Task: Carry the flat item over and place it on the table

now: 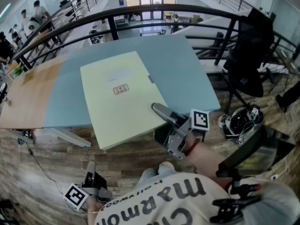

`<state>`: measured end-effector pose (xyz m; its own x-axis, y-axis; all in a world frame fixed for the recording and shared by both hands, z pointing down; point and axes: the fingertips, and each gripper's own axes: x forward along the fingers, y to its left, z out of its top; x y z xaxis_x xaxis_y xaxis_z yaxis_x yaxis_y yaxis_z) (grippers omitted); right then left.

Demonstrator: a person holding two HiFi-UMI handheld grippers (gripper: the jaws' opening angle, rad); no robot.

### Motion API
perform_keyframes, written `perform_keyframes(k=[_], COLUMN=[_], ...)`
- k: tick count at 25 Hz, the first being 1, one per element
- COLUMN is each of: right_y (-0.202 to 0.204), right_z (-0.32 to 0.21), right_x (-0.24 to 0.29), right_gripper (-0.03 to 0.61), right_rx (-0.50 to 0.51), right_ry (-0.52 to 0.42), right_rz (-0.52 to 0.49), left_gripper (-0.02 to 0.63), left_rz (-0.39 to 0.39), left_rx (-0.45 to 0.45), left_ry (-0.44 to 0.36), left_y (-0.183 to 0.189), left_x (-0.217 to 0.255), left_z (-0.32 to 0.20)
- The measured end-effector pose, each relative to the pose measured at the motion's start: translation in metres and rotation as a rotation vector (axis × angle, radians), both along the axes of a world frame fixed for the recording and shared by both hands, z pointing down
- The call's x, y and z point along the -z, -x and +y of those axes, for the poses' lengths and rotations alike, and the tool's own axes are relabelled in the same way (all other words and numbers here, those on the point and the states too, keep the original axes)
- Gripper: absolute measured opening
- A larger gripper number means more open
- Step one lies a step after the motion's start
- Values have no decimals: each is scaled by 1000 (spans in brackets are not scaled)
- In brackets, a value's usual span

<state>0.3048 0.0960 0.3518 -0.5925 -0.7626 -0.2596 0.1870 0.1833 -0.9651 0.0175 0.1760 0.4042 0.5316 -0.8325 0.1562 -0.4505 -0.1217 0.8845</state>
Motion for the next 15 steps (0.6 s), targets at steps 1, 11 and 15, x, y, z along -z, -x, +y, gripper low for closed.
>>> perform_keyframes(k=[1, 11, 15], right_y=[-1, 19, 29], right_z=[1, 14, 16], right_x=[-1, -2, -2], right_gripper=[314, 314, 314], right_rx=[-1, 5, 5], right_ry=[0, -3, -14], right_rz=[2, -5, -48], left_gripper=[18, 18, 18], left_rz=[-1, 6, -34], left_rx=[0, 30, 36], left_ry=[-2, 11, -7], left_y=[0, 26, 37], left_x=[0, -2, 0], left_z=[1, 21, 26])
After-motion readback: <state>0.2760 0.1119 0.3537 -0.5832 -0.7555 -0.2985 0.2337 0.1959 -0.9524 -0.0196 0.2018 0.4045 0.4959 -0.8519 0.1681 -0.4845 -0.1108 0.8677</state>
